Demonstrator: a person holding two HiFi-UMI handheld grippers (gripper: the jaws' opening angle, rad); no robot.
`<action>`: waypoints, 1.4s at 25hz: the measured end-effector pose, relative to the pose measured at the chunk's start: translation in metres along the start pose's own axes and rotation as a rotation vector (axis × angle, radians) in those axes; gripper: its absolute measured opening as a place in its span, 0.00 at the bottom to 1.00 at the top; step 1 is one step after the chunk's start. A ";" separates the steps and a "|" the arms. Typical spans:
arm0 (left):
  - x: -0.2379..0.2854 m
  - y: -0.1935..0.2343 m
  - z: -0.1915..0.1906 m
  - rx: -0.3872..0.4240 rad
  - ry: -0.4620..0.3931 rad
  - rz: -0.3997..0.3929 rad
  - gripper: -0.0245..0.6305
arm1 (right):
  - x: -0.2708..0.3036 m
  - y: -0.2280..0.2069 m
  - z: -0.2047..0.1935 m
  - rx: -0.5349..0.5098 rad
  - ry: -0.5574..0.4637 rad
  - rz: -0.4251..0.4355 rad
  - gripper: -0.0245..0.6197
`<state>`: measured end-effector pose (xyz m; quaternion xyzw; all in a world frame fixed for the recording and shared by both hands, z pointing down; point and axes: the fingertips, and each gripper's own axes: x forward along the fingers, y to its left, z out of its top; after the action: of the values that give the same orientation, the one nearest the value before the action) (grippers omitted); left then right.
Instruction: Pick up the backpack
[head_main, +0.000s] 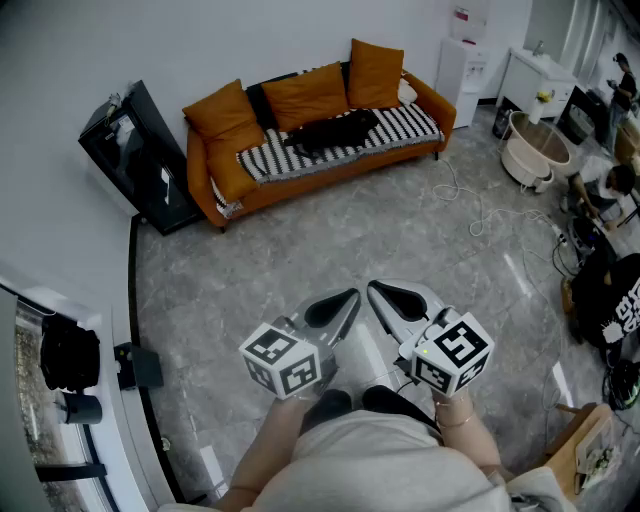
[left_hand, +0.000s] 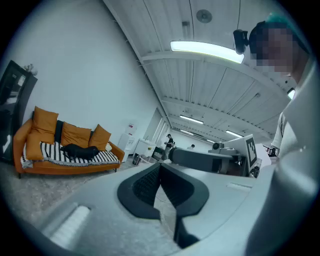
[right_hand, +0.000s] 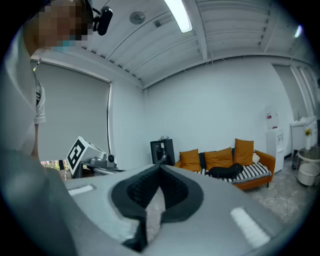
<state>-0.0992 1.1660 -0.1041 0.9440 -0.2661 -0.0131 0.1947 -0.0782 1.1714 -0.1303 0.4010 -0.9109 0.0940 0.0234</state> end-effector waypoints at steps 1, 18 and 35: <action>0.002 0.000 -0.002 0.002 0.004 0.001 0.05 | 0.000 0.001 -0.005 -0.001 0.012 0.006 0.04; 0.033 0.003 -0.021 -0.002 0.038 0.070 0.05 | -0.025 -0.031 -0.007 0.112 -0.060 0.078 0.04; 0.108 0.079 -0.022 -0.023 0.123 0.013 0.05 | 0.031 -0.130 -0.016 0.186 -0.037 0.063 0.04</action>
<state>-0.0430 1.0571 -0.0458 0.9390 -0.2596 0.0433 0.2214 -0.0038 1.0659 -0.0906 0.3744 -0.9107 0.1713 -0.0338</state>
